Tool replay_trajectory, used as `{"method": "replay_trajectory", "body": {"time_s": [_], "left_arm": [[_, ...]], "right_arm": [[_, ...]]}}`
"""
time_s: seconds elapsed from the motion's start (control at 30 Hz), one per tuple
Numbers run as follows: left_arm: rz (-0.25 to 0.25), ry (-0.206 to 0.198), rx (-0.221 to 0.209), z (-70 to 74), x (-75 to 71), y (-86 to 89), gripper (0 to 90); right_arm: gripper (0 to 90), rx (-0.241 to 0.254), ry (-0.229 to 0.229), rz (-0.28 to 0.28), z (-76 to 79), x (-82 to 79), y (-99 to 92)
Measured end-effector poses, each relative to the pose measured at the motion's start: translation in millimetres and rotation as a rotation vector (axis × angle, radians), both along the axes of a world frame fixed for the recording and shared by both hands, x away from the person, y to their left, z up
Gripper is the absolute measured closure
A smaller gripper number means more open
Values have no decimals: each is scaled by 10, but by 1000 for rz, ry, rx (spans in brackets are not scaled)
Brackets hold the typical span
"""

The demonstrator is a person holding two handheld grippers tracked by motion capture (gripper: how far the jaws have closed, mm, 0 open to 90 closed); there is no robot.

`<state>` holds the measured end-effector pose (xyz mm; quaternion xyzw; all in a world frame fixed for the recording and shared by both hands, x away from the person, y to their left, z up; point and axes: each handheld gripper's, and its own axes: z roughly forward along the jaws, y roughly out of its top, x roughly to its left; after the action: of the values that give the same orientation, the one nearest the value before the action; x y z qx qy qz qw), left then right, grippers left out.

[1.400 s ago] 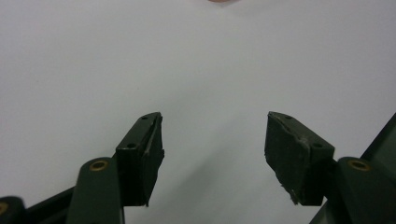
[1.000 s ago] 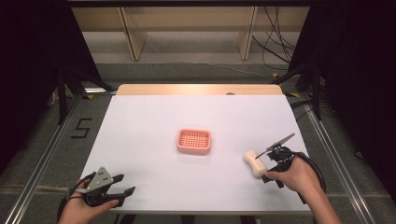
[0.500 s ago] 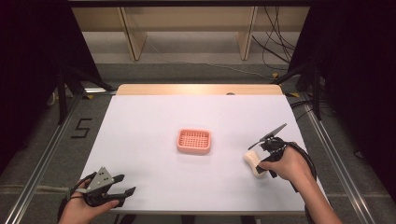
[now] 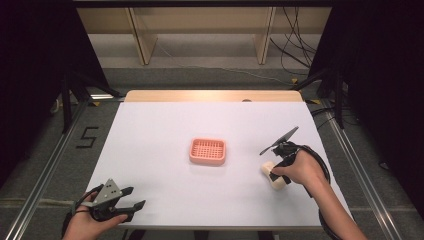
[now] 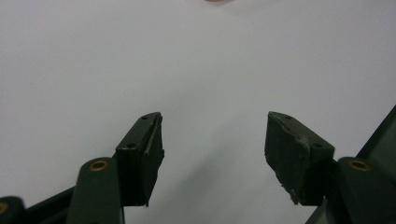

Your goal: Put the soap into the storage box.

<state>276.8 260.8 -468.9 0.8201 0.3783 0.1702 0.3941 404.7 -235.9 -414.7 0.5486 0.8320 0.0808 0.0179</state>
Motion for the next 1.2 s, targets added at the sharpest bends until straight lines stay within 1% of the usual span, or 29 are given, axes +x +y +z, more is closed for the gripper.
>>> {"method": "replay_trajectory", "body": {"time_s": [0.03,0.07,0.1,0.17,0.23,0.27,0.3,0.33,0.37,0.4,0.47,0.5,0.57,0.6,0.63,0.67,0.7,0.73,0.77,0.8,0.83,0.87,0.9,1.0,1.03,1.07,1.13,1.17,1.2], "left_arm": [[-2,3,0,1,1,2,365],[-3,0,10,4,2,9,365],[-15,-11,25,11,11,18,365],[-13,-13,28,9,14,19,365],[-13,-13,28,9,13,18,365],[-4,-2,22,2,10,10,365],[-2,-1,18,1,9,8,365],[-1,-1,2,1,3,2,365],[-11,-12,14,7,10,9,365],[-15,-10,26,11,11,19,365],[-14,-12,28,11,14,22,365],[-8,-15,32,8,16,19,365],[-14,-11,30,9,17,21,365],[-14,-12,28,9,15,19,365],[-14,-11,28,9,14,19,365],[-14,-11,28,9,14,19,365],[-13,-12,27,10,14,20,365],[-11,-15,26,6,17,20,365],[-4,-18,32,6,15,18,365],[-8,-14,33,8,16,21,365],[-18,-7,29,13,13,22,365],[-18,-7,29,13,13,22,365],[-17,-9,25,10,11,18,365],[-15,-14,24,4,18,18,365],[-6,-15,34,4,16,16,365],[-9,-12,34,6,16,18,365],[-8,-12,33,6,16,18,365],[-8,-13,32,6,16,17,365],[-8,-13,32,6,16,16,365]], "right_arm": [[442,-1,16,0,3,12,2],[442,4,10,-7,-10,20,9],[442,-1,-6,-8,-28,32,12],[442,-13,18,-9,-37,61,18],[441,-12,27,-3,-57,76,24],[441,-12,27,-3,-57,76,24],[440,-10,29,-11,-77,87,36],[440,-12,27,-3,-85,98,36],[439,-20,37,2,-102,118,42],[439,-17,23,-9,-124,119,53],[438,-21,24,-6,-134,131,57],[437,-14,47,4,-137,153,69],[436,-22,47,7,-140,159,74],[436,-17,44,1,-154,166,88],[436,-26,57,18,-157,189,95],[436,-26,57,18,-157,189,95],[436,-27,41,12,-178,198,111],[436,-26,56,15,-173,209,114],[436,-26,56,15,-173,209,114],[437,-35,41,14,-183,210,118],[436,-45,56,19,-189,226,125],[436,-45,56,19,-189,226,125],[437,-46,66,23,-203,232,132],[437,-48,66,17,-220,237,146],[437,-49,72,27,-221,245,141],[436,-46,74,25,-227,252,144],[438,-46,71,21,-227,260,150],[438,-59,64,28,-230,270,157],[438,-59,64,28,-230,270,157]]}}
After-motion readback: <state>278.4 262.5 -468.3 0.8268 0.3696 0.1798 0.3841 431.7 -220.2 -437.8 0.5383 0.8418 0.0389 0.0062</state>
